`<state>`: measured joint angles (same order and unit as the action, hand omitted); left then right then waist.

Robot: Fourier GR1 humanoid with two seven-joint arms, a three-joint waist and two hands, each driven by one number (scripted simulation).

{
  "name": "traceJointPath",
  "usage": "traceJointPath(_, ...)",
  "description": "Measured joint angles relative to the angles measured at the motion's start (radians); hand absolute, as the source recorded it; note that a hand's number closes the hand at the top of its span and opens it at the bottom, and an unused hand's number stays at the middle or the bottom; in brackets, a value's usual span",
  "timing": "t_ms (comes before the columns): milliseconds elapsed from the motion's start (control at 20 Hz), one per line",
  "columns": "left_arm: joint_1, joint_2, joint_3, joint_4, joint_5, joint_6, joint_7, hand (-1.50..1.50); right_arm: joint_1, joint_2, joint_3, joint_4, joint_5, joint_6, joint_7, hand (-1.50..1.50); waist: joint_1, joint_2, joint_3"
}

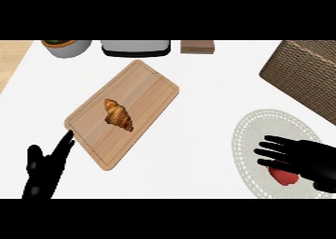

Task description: Pick the bell pepper from the placemat and place it in the basket

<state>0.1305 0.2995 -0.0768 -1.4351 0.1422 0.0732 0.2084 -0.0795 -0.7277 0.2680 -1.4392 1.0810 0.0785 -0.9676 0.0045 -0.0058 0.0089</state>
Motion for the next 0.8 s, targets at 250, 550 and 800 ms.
traceJointPath(250,-0.012,-0.018,0.006,-0.005,-0.016,0.009,0.037,0.00,-0.007,0.043,0.004,0.032,0.040,-0.018,-0.007,-1.50,-0.001,0.001,-0.001)
traceJointPath(550,0.004,-0.024,0.024,-0.008,-0.024,-0.015,0.020,0.00,-0.005,0.079,-0.011,0.055,0.066,-0.034,-0.018,1.50,-0.002,0.000,0.000)
traceJointPath(800,0.001,-0.030,0.029,-0.023,-0.028,-0.024,0.044,0.00,-0.022,0.095,-0.012,0.078,0.094,-0.090,-0.050,1.50,-0.001,0.000,-0.001)
